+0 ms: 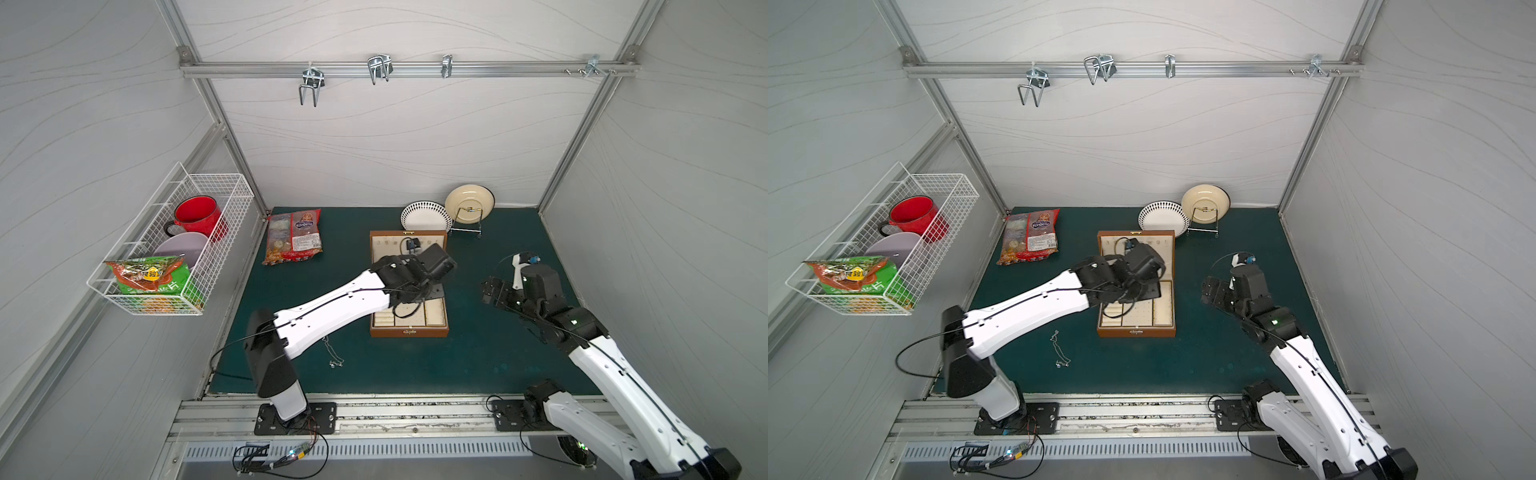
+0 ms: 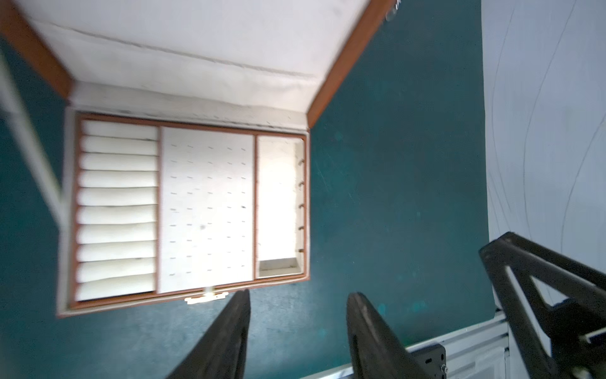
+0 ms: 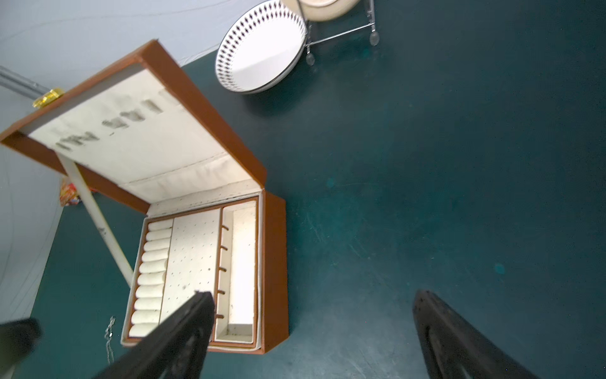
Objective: Put jewelry chain into jewelry box
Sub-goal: Move the jewelry box to the center of the board.
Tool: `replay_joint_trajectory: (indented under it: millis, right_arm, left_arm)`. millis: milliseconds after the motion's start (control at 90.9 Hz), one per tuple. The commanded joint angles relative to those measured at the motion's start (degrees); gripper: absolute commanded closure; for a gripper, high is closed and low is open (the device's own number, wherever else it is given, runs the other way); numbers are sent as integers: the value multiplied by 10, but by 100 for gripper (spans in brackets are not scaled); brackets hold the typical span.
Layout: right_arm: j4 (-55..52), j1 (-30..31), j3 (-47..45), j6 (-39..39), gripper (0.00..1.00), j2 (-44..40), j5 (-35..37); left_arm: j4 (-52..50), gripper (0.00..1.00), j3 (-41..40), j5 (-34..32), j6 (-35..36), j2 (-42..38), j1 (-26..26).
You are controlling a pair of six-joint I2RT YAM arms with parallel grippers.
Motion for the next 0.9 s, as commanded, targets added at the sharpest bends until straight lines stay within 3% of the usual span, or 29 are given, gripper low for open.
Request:
replay_joint_trajectory:
  millis: [0, 209, 352, 506, 891]
  right_arm:
    - [30, 42, 27, -21, 1, 31, 2]
    - [63, 185, 79, -42, 1, 130, 61]
    - [72, 245, 118, -55, 1, 195, 84]
    - [77, 252, 131, -62, 1, 222, 83]
    - [69, 250, 131, -79, 1, 228, 113]
  left_arm:
    - [-63, 50, -82, -27, 9, -59, 49]
    - [-85, 54, -237, 0, 19, -187, 172]
    - [-74, 55, -328, 26, 56, -231, 265]
    - [-22, 57, -401, 73, 87, -213, 339]
    - [82, 61, -441, 99, 157, -102, 394]
